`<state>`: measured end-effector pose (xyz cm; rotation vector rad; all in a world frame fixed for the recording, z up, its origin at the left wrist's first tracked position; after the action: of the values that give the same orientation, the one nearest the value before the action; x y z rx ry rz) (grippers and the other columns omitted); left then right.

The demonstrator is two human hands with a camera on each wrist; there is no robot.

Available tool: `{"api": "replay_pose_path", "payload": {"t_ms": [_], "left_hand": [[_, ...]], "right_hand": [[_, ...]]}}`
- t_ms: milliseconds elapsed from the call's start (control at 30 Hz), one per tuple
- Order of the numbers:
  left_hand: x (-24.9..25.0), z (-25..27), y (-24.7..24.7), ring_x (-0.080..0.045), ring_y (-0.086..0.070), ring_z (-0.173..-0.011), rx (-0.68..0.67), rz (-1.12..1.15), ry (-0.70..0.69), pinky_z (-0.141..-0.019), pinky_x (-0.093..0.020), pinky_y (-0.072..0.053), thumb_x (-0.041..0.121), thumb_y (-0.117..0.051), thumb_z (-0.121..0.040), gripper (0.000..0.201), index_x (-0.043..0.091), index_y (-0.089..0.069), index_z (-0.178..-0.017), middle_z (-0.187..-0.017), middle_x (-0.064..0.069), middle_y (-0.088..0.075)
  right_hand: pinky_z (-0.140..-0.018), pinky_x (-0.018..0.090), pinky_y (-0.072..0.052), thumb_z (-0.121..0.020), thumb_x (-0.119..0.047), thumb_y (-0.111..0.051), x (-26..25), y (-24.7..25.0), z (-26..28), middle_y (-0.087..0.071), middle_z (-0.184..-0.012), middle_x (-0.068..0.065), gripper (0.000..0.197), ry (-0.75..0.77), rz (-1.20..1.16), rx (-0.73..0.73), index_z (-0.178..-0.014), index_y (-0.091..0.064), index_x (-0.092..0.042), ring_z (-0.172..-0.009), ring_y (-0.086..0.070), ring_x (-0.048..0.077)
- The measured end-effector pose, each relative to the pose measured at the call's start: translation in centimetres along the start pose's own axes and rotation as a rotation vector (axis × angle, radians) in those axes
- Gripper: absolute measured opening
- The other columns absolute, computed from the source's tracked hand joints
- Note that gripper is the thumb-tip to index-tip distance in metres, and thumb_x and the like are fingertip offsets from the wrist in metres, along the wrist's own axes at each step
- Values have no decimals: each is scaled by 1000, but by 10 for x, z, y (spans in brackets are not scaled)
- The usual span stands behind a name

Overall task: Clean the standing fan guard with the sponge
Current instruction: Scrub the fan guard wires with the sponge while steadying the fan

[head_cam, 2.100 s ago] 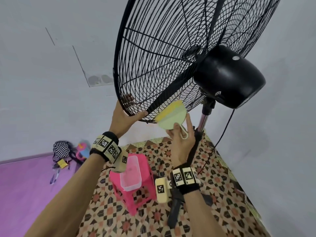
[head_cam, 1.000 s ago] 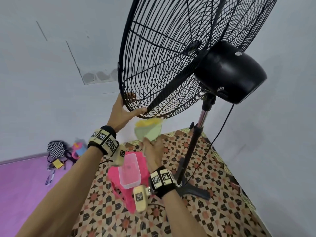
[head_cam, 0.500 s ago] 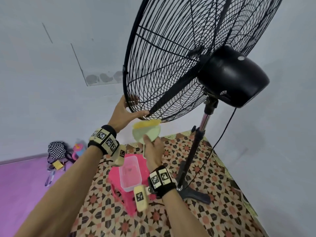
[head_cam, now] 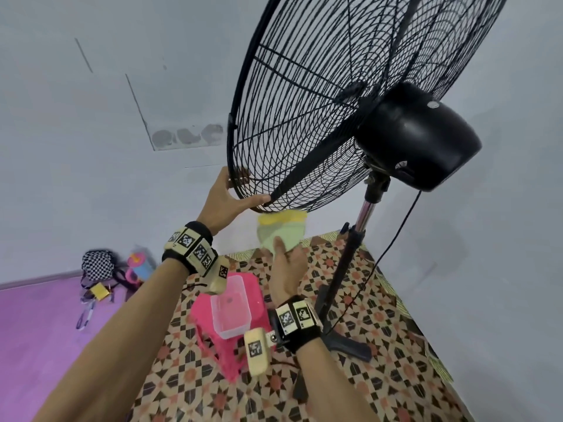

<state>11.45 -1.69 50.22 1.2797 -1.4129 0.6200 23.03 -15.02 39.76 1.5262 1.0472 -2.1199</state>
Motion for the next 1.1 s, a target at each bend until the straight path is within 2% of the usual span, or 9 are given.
{"api": "replay_pose_path", "payload": {"t_ms": [100,200,267,467,600,800,900,967,1100], "left_hand": [[2,0,0,-8,-59,-125,6,3,-1,-109,-35,-47,72,-91,-55,100,23,-54,-134,-134,8,-62],[0,4,0,-6,-59,-125,13,11,-5,-107,-31,-46,75,-90,-54,102,24,-53,-135,-134,9,-62],[-1,5,0,-5,-58,-126,16,16,4,-107,-29,-45,74,-90,-55,101,25,-53,-136,-134,10,-61],[6,2,-3,-5,-58,-127,33,-16,20,-98,-13,-45,62,-93,-61,96,23,-53,-139,-136,11,-62],[-4,5,-8,-4,-58,-128,61,-60,40,-99,-25,-50,54,-97,-63,95,24,-52,-142,-137,10,-62],[-22,0,-26,-9,-65,-125,71,-83,120,-110,-38,-52,40,-101,-65,93,16,-55,-143,-134,1,-69],[-21,-6,-25,-16,-68,-115,65,-66,124,-103,-40,-52,20,-99,-69,87,4,-54,-142,-120,-17,-69],[-22,-8,-24,-12,-68,-121,52,-54,119,-109,-37,-53,28,-100,-66,96,13,-50,-146,-134,-5,-69],[-23,-2,-29,-13,-62,-131,60,12,135,-109,-33,-50,25,-101,-66,104,19,-40,-150,-145,4,-62]], "right_hand": [[-76,38,-65,-100,-13,-65,3,10,6,-74,-108,9,25,85,-65,72,-125,-62,-18,-85,-77,27],[-68,30,-63,-100,-15,-67,16,-2,2,-75,-102,5,20,-22,36,-71,-119,-62,-16,-79,-77,20],[-72,40,-64,-99,-22,-69,12,-9,0,-77,-101,6,6,2,120,-122,-105,-66,-22,-83,-78,23],[-77,45,-65,-102,-26,-62,24,21,-24,-72,-116,14,38,-98,-22,165,-132,-56,-4,-85,-78,18],[-58,17,-52,-104,-9,-53,14,29,-63,-62,-92,-1,5,-238,40,130,-109,-51,-10,-68,-63,10],[-57,31,-59,-97,-11,-68,17,7,-74,-74,-104,17,22,-388,32,0,-117,-63,-3,-76,-74,24],[-53,27,-51,-92,-8,-73,20,7,-52,-76,-89,15,9,-371,31,-173,-97,-66,-8,-68,-70,22],[-50,25,-48,-91,-1,-71,22,15,-46,-73,-74,7,11,-347,16,-223,-89,-64,-10,-58,-66,18],[-51,33,-47,-93,0,-66,32,23,-75,-70,-82,20,6,-450,-38,-42,-90,-71,-2,-56,-62,24]]}}
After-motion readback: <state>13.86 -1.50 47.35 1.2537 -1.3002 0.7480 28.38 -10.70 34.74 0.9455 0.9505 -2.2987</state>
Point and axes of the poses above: each hand's wrist, its own z-axis away from the middle knuckle, its own y-axis out of the back of the hand, x = y × z, the point moved 4 cm from there along -z, towards the middle knuckle
